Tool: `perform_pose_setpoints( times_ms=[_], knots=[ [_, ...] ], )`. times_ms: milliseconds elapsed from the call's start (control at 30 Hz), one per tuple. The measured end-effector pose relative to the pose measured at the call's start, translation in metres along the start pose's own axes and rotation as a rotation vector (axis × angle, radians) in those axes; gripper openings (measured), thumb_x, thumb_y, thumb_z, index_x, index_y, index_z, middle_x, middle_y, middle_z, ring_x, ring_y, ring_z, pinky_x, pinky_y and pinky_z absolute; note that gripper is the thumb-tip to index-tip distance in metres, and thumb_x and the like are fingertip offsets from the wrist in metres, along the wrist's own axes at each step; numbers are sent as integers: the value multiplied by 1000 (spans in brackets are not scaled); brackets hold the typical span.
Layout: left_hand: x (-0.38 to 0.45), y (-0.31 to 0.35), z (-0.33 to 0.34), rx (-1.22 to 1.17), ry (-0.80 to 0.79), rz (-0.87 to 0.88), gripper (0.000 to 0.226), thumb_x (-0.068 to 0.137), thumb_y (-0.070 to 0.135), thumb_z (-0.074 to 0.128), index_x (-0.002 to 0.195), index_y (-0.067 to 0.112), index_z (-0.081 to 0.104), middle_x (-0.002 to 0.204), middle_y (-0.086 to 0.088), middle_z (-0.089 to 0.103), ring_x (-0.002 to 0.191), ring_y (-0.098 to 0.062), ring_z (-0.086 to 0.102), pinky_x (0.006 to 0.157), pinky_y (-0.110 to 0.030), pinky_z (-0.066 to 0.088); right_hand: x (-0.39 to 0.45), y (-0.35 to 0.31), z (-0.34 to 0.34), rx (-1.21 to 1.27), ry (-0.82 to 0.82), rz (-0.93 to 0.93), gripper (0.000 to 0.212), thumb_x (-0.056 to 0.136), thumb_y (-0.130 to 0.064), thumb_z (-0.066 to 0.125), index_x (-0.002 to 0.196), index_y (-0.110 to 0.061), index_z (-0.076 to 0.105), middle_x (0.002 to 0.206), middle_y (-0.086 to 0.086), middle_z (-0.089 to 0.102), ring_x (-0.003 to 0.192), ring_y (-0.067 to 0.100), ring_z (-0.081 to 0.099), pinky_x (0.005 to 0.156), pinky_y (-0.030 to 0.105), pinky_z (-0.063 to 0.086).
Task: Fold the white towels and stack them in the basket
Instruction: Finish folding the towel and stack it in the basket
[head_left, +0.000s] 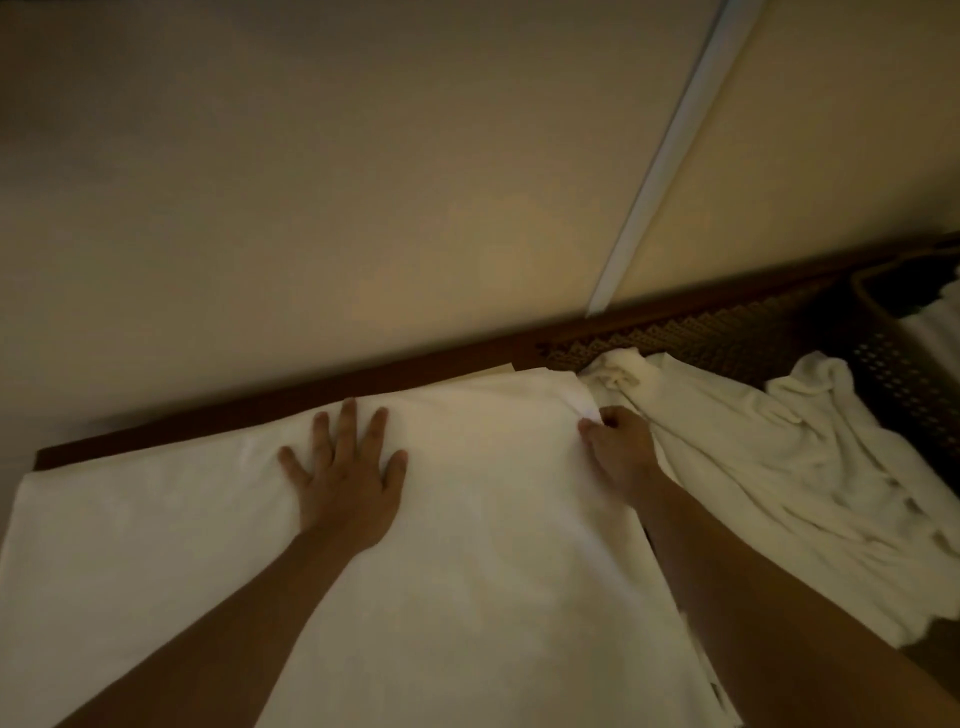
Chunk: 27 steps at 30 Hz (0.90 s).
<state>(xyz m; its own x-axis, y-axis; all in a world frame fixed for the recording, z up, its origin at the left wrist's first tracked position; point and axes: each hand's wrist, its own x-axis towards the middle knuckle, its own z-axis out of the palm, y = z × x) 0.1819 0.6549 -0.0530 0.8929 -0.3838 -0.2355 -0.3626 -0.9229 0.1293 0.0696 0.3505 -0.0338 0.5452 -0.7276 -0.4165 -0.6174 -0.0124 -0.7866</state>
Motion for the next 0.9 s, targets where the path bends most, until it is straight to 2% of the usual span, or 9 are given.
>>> perform_pose_setpoints(
  times_ms=[133,267,400,500,600,700,733,800,900],
  knots=[
    [8,8,-1,-29,5,-62,67,99,62,17,159,40,-6,168,3,-17,155,-30,-11,117,-70,-1,24,-9,6,157,-218,120,32,92,-44,68,107,-15,71,101,3,72,94,25,68,79,37,56],
    [18,16,-9,-70,-22,-115,64,101,57,21,159,40,-1,168,4,-14,154,-28,-12,117,-71,0,53,-16,15,322,-342,205,68,70,-68,75,120,-22,69,118,5,71,109,29,66,102,51,50],
    [21,18,-7,-43,16,-158,63,101,57,19,159,40,2,169,4,-10,155,-26,-10,116,-71,1,65,-13,10,419,-469,232,55,83,-45,77,128,-15,66,125,11,70,117,33,65,106,53,47],
    [22,21,-6,-34,38,-164,64,100,59,18,159,39,2,169,3,-8,155,-27,-8,116,-71,2,72,-12,4,483,-582,252,44,96,-32,67,133,-8,62,128,13,68,120,33,64,103,50,49],
    [24,21,-5,-20,24,-178,65,100,59,18,159,39,1,169,4,-10,155,-26,-9,117,-70,3,78,-21,2,472,-515,189,29,98,-19,64,122,-4,68,119,16,72,113,35,68,90,46,57],
    [28,20,-3,-19,49,-174,64,100,60,18,159,41,3,169,4,-8,155,-25,-7,117,-70,4,83,-33,8,377,-250,73,6,92,-9,72,92,-4,74,96,12,76,93,32,73,79,41,60],
    [30,20,-3,-17,53,-169,64,100,61,17,159,41,3,169,3,-8,155,-25,-7,117,-70,3,86,-37,12,298,-157,12,7,91,-9,73,88,-4,72,91,9,73,88,29,71,77,36,59],
    [36,22,-4,-12,46,-163,65,99,61,14,159,41,0,169,2,-9,155,-25,-8,117,-69,2,94,-46,20,179,-35,-110,13,90,-12,73,101,-6,71,95,5,67,87,21,64,73,24,51],
    [52,27,-6,-15,44,-199,65,100,60,17,160,40,2,169,1,-7,155,-25,-9,119,-67,-1,110,-63,32,162,81,-167,29,87,-14,76,115,-9,70,105,6,71,94,19,65,84,28,52]
  ],
)
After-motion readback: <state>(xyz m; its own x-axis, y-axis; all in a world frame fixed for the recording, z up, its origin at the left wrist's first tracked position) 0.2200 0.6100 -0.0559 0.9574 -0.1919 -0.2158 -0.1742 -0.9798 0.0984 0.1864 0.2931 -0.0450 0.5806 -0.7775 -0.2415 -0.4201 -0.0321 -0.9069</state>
